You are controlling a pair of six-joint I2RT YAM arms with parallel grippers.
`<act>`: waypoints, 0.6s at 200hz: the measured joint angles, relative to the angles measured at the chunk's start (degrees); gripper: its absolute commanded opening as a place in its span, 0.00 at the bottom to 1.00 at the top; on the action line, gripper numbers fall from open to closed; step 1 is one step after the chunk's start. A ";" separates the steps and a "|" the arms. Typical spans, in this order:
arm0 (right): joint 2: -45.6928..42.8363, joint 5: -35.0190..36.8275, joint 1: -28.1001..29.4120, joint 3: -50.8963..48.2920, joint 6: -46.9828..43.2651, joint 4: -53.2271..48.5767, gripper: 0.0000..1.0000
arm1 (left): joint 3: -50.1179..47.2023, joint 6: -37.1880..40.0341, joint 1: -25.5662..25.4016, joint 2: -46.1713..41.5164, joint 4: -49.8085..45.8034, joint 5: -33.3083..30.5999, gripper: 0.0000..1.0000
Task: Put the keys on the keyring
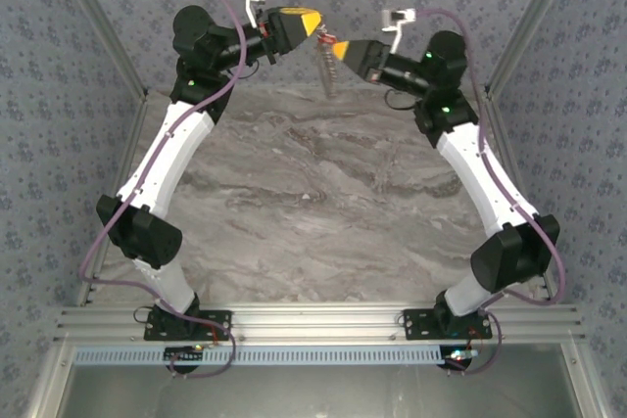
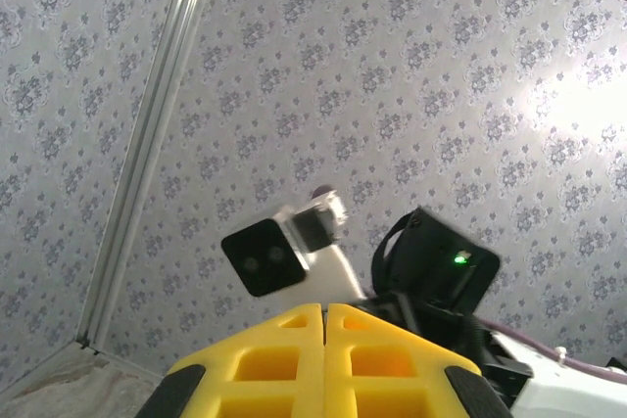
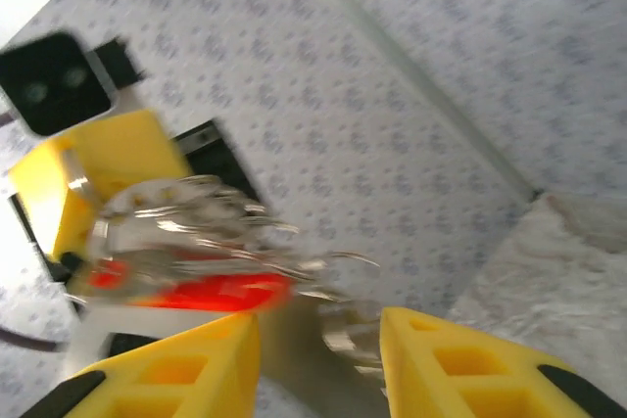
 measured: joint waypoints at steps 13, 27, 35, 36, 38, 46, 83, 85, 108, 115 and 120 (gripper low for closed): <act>-1.27 0.04 -3.82 -3.32 2.82 2.75 0.42 | 0.02 -0.72 0.00 0.00 0.59 -0.02 0.00; -2.05 0.13 -6.78 -4.66 4.98 4.42 0.42 | 0.02 -1.77 0.00 0.02 1.55 -0.02 0.00; -2.34 0.22 -7.45 -4.68 5.66 5.01 0.42 | 0.00 -2.40 0.00 0.02 2.23 -0.02 0.00; -2.38 0.22 -7.48 -4.68 5.73 5.07 0.42 | 0.02 -2.49 0.00 0.02 2.32 -0.02 0.00; -2.47 0.26 -7.56 -4.66 5.88 5.29 0.42 | 0.02 -2.67 0.00 0.02 2.58 -0.02 0.00; -2.86 0.42 -7.61 -4.39 6.19 5.77 0.42 | 0.02 -3.21 0.00 0.02 3.30 -0.04 0.00; -2.60 1.25 -6.54 2.21 7.54 7.43 0.42 | 0.00 -6.19 0.04 0.26 6.67 -0.22 0.00; -2.47 1.42 -6.45 2.73 7.61 7.65 0.42 | 0.00 -6.40 0.04 0.28 6.91 -0.22 0.00; -0.70 2.32 -4.81 8.07 8.59 9.90 0.44 | -0.17 -7.87 0.04 0.61 8.31 -0.55 0.00; 0.02 2.56 -4.09 9.38 8.94 10.51 0.46 | -0.42 -8.26 0.04 0.68 8.87 -0.63 0.00; 0.57 2.75 -3.54 10.27 9.07 10.95 0.46 | -0.48 -8.57 0.04 0.79 9.09 -0.63 0.00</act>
